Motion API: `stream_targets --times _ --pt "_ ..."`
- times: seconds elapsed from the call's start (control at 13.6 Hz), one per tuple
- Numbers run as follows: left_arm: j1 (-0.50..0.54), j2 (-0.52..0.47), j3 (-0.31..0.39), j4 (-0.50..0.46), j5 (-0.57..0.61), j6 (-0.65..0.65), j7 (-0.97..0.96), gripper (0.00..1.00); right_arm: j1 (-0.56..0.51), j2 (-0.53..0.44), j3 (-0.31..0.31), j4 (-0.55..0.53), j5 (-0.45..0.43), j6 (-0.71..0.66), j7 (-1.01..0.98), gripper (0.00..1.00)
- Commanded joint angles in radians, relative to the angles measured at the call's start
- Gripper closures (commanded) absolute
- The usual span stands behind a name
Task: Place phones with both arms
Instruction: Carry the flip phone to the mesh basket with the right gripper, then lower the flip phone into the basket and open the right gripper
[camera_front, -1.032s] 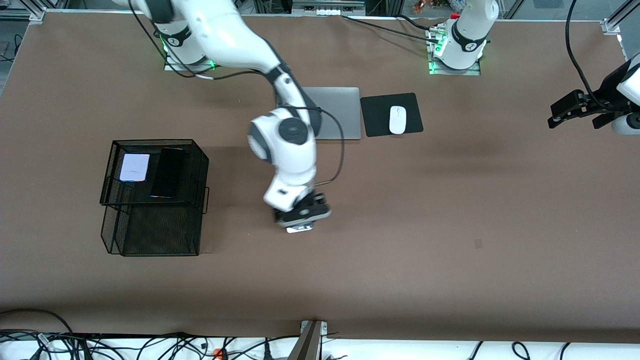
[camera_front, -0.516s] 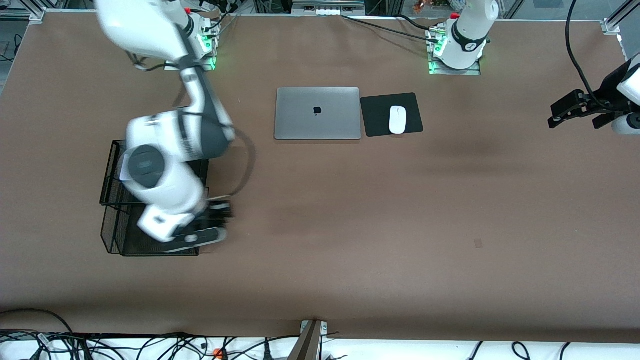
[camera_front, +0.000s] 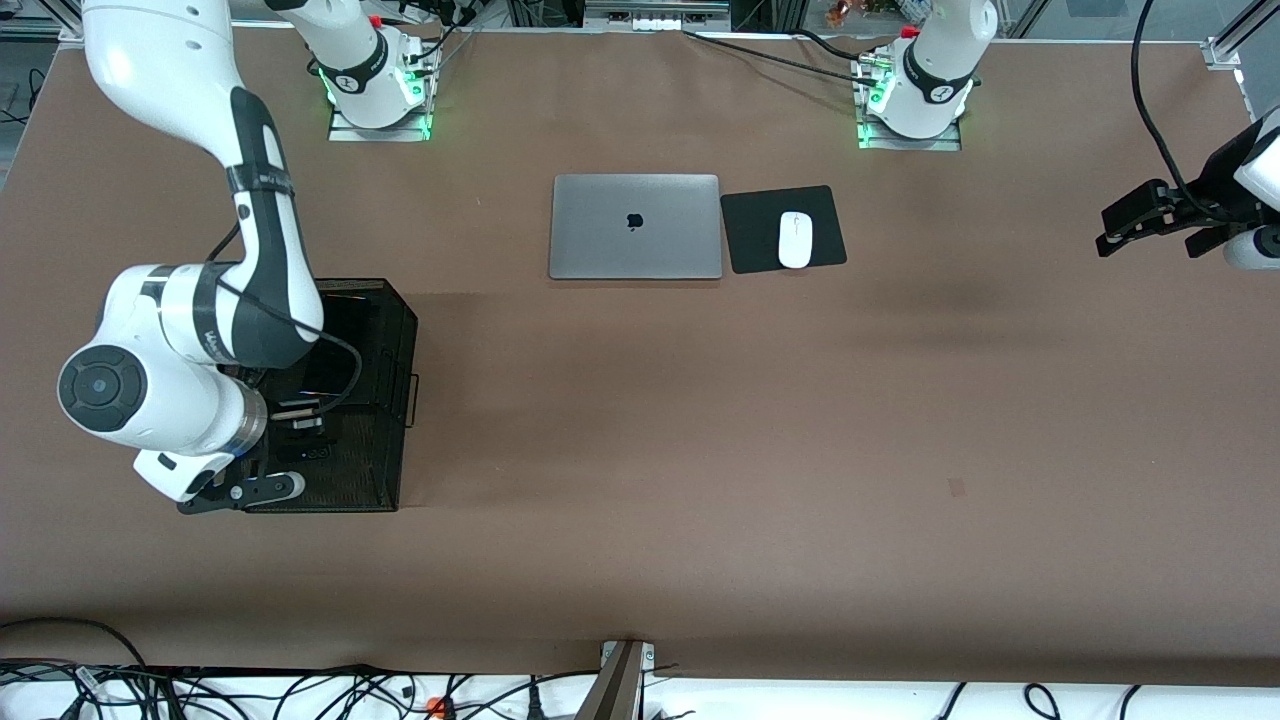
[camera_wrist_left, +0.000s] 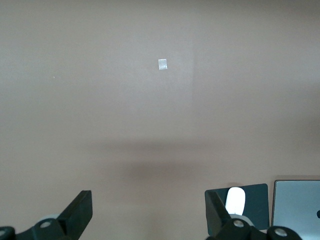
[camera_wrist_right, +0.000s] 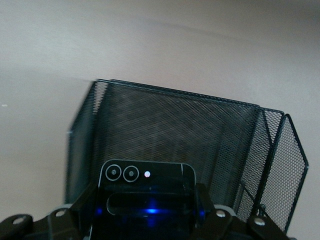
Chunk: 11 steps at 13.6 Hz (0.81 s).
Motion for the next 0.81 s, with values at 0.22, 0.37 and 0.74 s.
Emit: stream_targets --times 0.22,0.37,0.74 --pt "0.001 0.001 0.001 0.019 -0.021 -0.02 0.004 0.0 -0.052 -0.032 0.01 -0.137 0.09 0.128 -0.008 0.98" --pt "0.001 0.001 0.001 0.019 -0.021 -0.02 0.004 0.0 -0.068 -0.023 0.012 -0.142 0.091 0.132 -0.008 0.97" --pt "-0.001 0.001 0.001 0.019 -0.023 -0.02 0.004 0.0 -0.092 0.006 0.012 -0.142 0.188 0.146 -0.007 0.93"
